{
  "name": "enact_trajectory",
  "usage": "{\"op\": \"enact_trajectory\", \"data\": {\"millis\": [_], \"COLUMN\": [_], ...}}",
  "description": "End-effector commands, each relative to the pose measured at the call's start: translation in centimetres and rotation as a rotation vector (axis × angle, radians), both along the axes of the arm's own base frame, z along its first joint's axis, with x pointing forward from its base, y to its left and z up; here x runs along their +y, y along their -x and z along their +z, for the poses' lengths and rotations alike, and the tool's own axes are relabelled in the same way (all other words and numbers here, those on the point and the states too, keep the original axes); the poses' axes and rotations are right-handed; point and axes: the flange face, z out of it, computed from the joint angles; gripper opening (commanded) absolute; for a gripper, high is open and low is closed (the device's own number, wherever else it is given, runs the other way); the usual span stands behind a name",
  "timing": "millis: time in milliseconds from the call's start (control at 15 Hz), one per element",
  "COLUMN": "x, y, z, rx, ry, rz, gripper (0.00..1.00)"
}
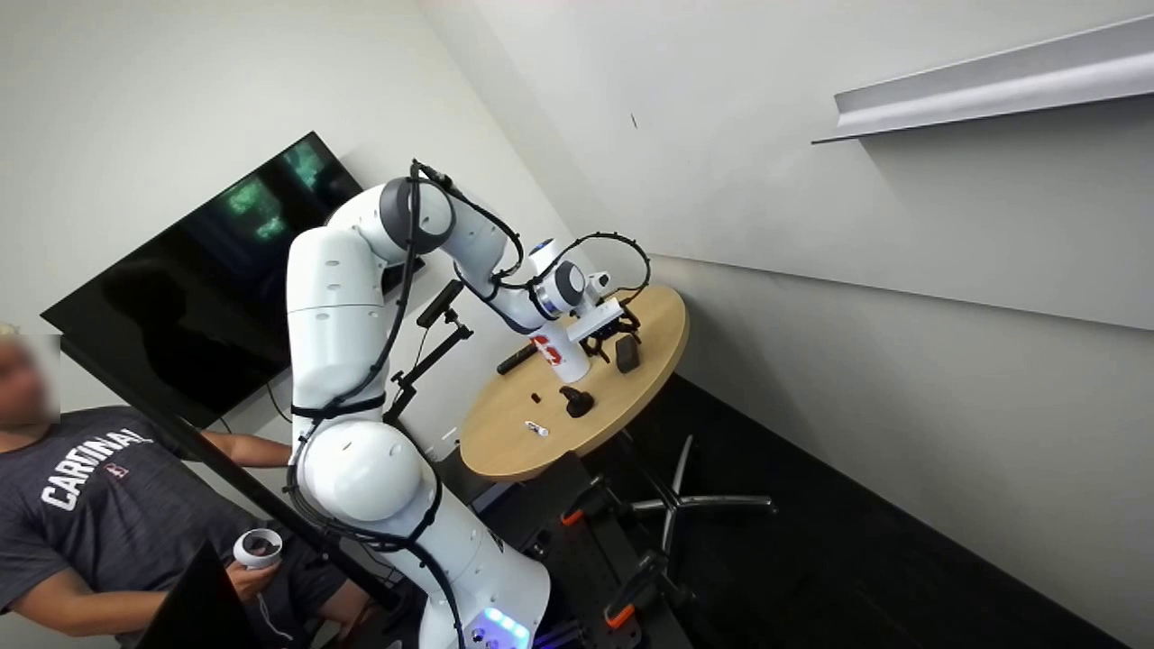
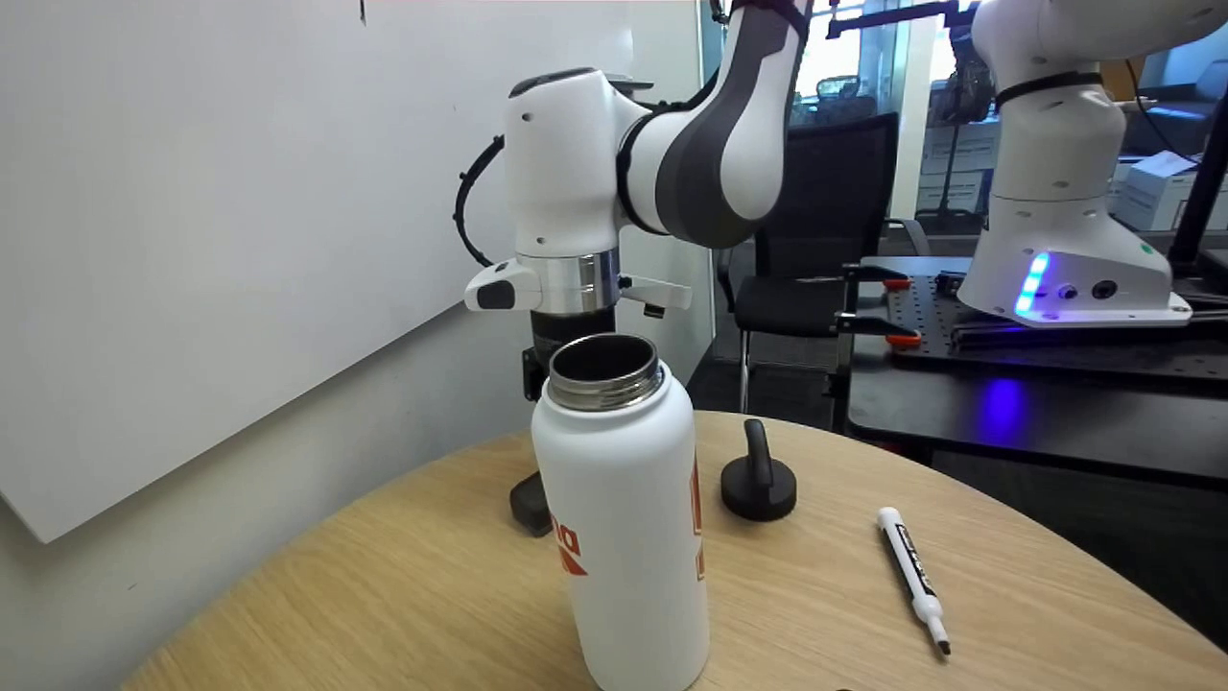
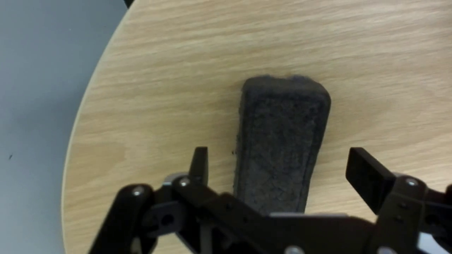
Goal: Pick up the duster from the table and put it on the duster holder
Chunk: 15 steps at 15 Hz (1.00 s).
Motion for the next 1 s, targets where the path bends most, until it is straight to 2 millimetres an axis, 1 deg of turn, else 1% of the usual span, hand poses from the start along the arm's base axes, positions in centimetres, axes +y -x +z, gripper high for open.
{"op": "enact_trajectory", "data": {"millis": [0, 67, 133, 200, 333, 400, 467, 667, 800, 933], "x": [-0.2, -0.2, -0.3, -0.3, -0.3, -0.4, -0.4, -0.9, -2.4, -4.4], "y": [-0.5, -0.5, -0.5, -0.5, -0.4, -0.3, -0.3, 0.7, 2.2, 4.1], "z": [-0.5, -0.6, -0.7, -0.7, -0.7, -0.6, -0.5, 0.6, 2.1, 3.9], "rx": [0.017, 0.018, 0.019, 0.019, 0.018, 0.017, 0.016, 0.007, -0.016, -0.047], "ry": [0.021, 0.025, 0.029, 0.03, 0.033, 0.034, 0.036, 0.063, 0.073, 0.079], "rz": [-0.038, -0.036, -0.037, -0.037, -0.035, -0.035, -0.035, -0.054, -0.108, -0.183], "gripper": [0.75, 0.72, 0.66, 0.56, 0.43, 0.34, 0.29, 0.29, 0.29, 0.29]}}
